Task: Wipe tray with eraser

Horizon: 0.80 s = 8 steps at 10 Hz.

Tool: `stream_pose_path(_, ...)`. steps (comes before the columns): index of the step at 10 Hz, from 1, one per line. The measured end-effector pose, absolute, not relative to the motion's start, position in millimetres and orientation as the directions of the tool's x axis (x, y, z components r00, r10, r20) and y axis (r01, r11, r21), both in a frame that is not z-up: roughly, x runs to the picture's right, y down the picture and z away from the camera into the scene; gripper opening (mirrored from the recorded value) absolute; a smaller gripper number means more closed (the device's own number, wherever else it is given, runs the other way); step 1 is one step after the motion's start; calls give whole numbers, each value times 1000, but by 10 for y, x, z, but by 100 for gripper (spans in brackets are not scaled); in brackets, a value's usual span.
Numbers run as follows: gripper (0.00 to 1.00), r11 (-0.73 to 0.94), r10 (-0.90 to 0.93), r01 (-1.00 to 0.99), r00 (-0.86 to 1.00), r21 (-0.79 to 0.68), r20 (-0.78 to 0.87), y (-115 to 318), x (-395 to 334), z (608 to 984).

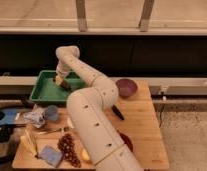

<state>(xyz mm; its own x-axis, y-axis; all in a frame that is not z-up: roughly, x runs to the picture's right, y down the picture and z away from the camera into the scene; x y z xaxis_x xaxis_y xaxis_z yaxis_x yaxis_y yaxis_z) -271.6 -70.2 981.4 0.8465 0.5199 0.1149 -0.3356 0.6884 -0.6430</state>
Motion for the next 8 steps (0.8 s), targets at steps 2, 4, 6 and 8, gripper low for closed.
stream_pose_path(2,0,699,497,-282,852,-658,164,-634,-2873,9647)
stream_pose_path(4,0,704,478,-246,858,-667,189,-524,-2929,9452)
stream_pose_path(6,0,693,472,-244,865,-678,172,-395,-2834,9275)
stream_pose_path(8,0,672,479,-277,870,-687,118,-278,-2610,9201)
